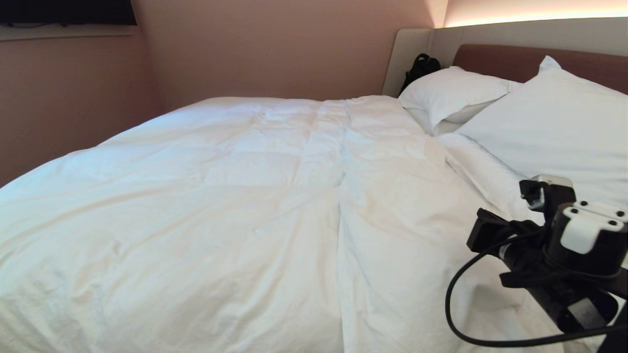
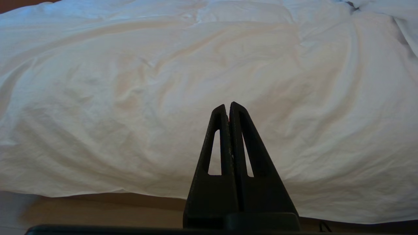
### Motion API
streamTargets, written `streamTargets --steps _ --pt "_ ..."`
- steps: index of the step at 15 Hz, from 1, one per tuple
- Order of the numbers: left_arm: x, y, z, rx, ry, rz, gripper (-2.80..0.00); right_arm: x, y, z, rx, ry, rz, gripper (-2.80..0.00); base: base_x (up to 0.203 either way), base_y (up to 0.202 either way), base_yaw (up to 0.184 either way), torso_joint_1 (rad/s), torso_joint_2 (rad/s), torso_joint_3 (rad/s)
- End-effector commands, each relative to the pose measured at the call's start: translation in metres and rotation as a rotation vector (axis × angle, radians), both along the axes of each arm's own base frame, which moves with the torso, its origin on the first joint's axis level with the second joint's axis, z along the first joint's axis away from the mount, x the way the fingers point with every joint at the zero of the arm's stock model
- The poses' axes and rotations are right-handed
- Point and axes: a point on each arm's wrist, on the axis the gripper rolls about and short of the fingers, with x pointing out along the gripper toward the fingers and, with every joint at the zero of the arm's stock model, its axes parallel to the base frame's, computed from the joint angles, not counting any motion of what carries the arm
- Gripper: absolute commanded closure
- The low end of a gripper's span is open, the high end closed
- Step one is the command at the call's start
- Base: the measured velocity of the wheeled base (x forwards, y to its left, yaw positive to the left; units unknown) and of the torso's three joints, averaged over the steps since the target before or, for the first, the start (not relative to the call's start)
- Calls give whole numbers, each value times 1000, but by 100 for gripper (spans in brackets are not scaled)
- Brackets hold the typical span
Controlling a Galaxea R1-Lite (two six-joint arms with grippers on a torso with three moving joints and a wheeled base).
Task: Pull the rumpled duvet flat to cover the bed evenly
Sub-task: Flatten the corners of the folded blanket
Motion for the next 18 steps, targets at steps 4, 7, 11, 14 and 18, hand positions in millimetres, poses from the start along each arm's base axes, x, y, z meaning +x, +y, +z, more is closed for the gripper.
streamTargets --steps 4,7,11,14,18 --pt "0 0 0 -1 0 1 0 61 14 -24 -39 52 -21 0 0 0 0 0 0 0" --pt "0 0 0 -1 0 1 0 66 0 -26 -35 60 -71 0 0 0 0 0 0 0" --pt "0 0 0 -1 0 1 0 69 -15 -24 -25 55 -114 0 0 0 0 0 0 0" --pt "0 0 0 -1 0 1 0 76 -45 -19 -14 38 -192 0 0 0 0 0 0 0" --pt "0 0 0 -1 0 1 0 86 -87 -5 8 -8 -261 0 0 0 0 0 0 0"
